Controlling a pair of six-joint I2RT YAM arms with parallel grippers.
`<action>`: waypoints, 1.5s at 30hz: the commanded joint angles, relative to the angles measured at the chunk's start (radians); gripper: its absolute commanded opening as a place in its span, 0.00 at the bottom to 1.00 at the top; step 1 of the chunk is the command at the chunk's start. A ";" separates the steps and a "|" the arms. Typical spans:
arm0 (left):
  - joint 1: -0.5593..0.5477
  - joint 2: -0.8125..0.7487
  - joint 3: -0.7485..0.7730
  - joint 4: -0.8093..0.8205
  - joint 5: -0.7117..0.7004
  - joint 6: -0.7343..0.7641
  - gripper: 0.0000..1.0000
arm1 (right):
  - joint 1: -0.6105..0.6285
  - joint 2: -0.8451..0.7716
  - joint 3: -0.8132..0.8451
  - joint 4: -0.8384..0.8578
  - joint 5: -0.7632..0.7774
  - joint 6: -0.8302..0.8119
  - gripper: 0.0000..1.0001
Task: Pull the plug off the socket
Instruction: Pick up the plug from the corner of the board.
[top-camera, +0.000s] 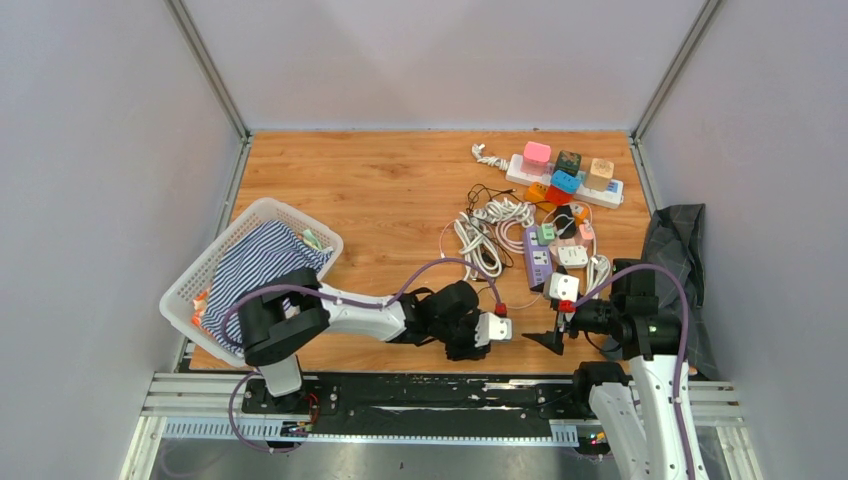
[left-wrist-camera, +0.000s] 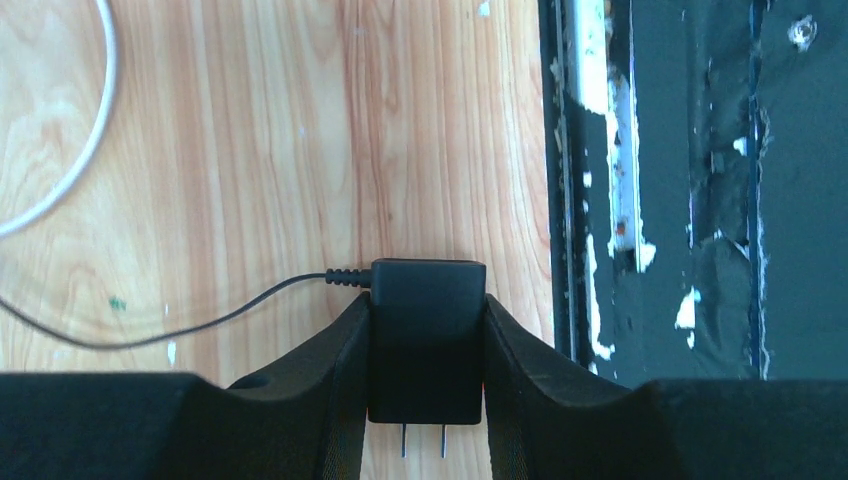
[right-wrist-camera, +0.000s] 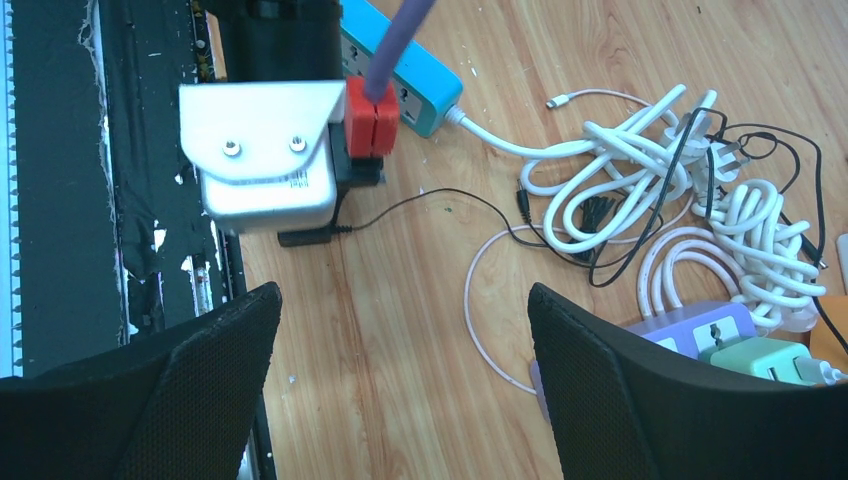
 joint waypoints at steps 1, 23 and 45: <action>0.005 -0.116 -0.049 -0.029 -0.059 -0.073 0.00 | -0.013 -0.013 -0.012 -0.029 -0.029 -0.009 0.94; 0.134 -0.672 -0.012 -0.047 -0.255 -0.311 0.00 | -0.024 -0.029 -0.012 -0.036 -0.031 -0.017 0.94; 0.377 -0.569 0.483 -0.320 -0.188 -0.418 0.00 | -0.031 -0.041 -0.012 -0.043 -0.034 -0.027 0.94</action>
